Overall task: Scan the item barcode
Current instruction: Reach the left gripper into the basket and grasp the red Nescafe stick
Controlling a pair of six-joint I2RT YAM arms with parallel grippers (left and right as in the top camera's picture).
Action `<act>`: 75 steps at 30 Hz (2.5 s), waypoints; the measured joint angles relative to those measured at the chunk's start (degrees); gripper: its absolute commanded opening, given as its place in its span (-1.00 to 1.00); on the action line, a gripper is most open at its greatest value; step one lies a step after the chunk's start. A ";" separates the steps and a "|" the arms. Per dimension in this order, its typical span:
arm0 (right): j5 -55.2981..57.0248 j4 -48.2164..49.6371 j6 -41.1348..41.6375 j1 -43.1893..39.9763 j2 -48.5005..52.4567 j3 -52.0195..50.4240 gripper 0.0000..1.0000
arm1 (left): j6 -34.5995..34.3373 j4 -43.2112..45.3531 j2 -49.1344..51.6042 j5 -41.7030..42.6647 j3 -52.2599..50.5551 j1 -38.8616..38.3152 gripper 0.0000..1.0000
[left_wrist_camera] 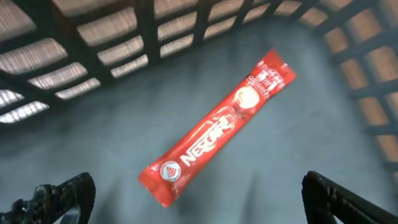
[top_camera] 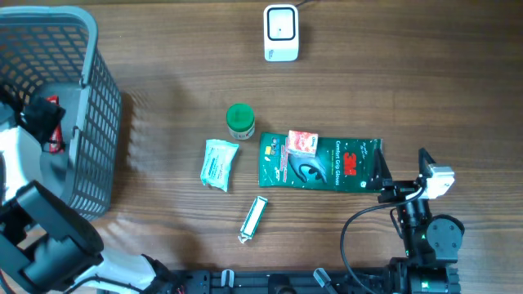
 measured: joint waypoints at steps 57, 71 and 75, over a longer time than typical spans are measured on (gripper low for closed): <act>0.02 0.00 0.00 0.00 0.00 0.00 0.99 | 7.02 3.04 -32.98 5.20 -6.14 -5.18 -0.92; 0.02 0.00 0.00 0.00 0.00 0.00 1.00 | -7.10 0.50 -28.39 -0.57 -5.84 -7.34 1.00; 0.02 0.00 0.00 0.00 0.00 0.00 1.00 | -12.02 1.62 -24.57 0.72 -5.84 -4.48 1.00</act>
